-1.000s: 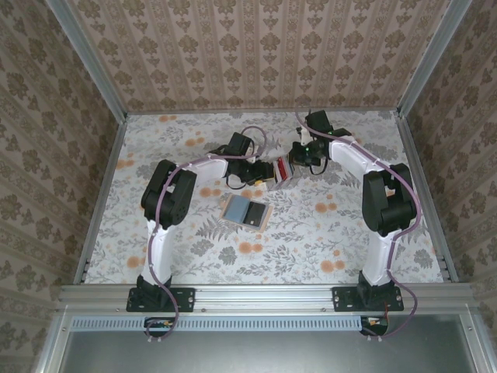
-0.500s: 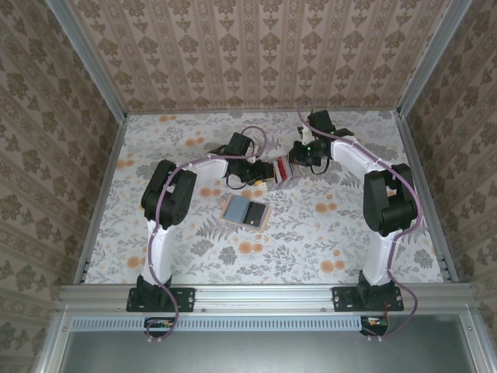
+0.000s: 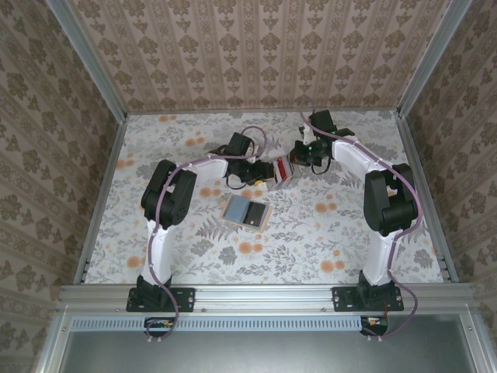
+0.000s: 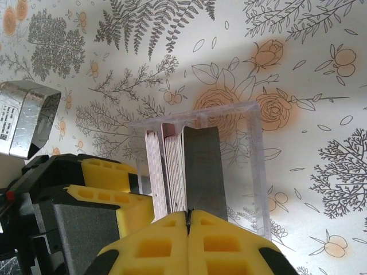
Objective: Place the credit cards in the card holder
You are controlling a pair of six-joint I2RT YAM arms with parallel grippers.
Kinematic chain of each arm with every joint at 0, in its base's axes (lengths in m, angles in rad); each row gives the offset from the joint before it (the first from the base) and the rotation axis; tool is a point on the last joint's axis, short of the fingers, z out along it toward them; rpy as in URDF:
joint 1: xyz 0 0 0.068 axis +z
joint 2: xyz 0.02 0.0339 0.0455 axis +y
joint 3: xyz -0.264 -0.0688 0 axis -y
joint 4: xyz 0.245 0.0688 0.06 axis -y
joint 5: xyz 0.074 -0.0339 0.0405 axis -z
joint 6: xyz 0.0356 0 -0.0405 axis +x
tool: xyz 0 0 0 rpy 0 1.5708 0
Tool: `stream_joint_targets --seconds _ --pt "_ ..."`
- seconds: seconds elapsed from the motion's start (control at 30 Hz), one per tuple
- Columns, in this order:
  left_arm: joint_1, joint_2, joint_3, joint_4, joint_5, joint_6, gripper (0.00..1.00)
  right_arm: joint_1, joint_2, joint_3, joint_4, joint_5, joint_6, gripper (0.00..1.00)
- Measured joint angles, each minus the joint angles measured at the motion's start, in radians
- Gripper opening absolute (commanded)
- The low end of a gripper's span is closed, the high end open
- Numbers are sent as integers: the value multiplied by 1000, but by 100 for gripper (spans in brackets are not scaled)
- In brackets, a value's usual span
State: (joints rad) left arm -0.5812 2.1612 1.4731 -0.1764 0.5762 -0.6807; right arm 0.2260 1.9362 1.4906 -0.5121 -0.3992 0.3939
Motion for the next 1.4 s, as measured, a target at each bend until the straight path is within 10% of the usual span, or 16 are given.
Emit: stream_joint_targets --seconds 1.4 --pt "19 -87 4 -82 -15 22 47 9 -340 -95 -78 42 -34 0"
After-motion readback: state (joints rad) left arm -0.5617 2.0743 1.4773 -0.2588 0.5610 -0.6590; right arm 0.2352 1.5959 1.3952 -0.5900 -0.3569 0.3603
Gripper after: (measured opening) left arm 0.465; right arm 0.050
